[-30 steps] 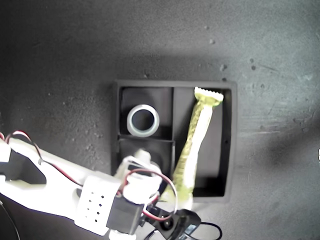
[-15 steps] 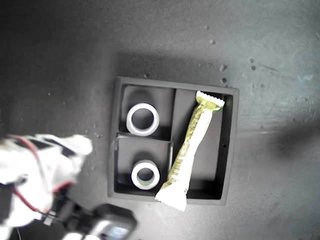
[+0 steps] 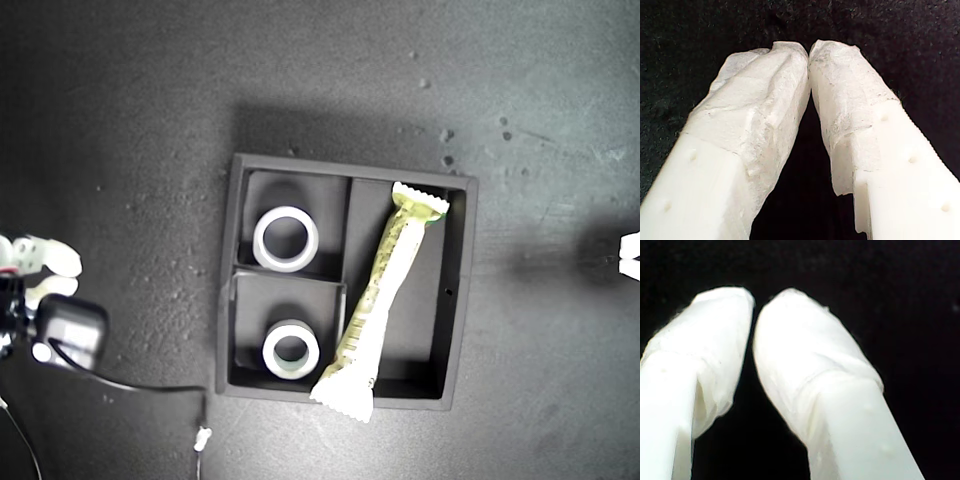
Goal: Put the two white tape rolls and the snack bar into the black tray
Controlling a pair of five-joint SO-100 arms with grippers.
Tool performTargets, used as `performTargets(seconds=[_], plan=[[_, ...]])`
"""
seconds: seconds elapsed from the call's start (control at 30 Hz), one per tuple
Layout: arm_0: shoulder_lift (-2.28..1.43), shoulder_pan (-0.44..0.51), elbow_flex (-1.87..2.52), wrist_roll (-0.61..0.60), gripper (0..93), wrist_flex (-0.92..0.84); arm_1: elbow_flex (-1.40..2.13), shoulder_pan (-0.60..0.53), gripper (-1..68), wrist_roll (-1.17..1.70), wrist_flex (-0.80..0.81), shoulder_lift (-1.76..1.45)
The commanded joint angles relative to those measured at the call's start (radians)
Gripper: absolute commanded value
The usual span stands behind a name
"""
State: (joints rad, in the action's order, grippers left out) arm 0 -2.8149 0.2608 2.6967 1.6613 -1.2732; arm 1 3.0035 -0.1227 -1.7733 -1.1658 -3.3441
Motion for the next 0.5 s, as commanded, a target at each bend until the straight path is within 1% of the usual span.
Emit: performTargets(seconds=[0.0, 0.07, 0.17, 0.27, 0.33, 0.4, 0.47], plan=[[-0.064, 0.000, 0.084, 0.009, 0.0, 0.029, 0.077, 0.011, -0.3, 0.250, 0.086, -0.005], [-0.118, 0.000, 0.135, -0.002, 0.0, 0.029, 0.120, 0.021, -0.3, 0.264, 0.124, 0.002], [-0.218, -0.002, 0.221, -0.021, 0.0, 0.029, 0.120, 0.074, -0.3, 0.324, 0.100, -0.005], [-0.373, 0.003, 0.325, -0.014, 0.0, 0.008, 0.120, 0.140, -0.3, 0.336, 0.026, -0.005], [-0.535, 0.014, 0.407, 0.005, 0.0, -0.058, 0.120, 0.163, 0.0, 0.336, -0.031, -0.005], [-0.554, 0.029, 0.442, 0.026, 0.0, -0.080, 0.121, 0.164, 0.9, 0.314, -0.095, -0.005], [-0.569, 0.025, 0.442, 0.015, 0.0, -0.098, 0.121, 0.156, 0.0, 0.291, -0.137, -0.005]])
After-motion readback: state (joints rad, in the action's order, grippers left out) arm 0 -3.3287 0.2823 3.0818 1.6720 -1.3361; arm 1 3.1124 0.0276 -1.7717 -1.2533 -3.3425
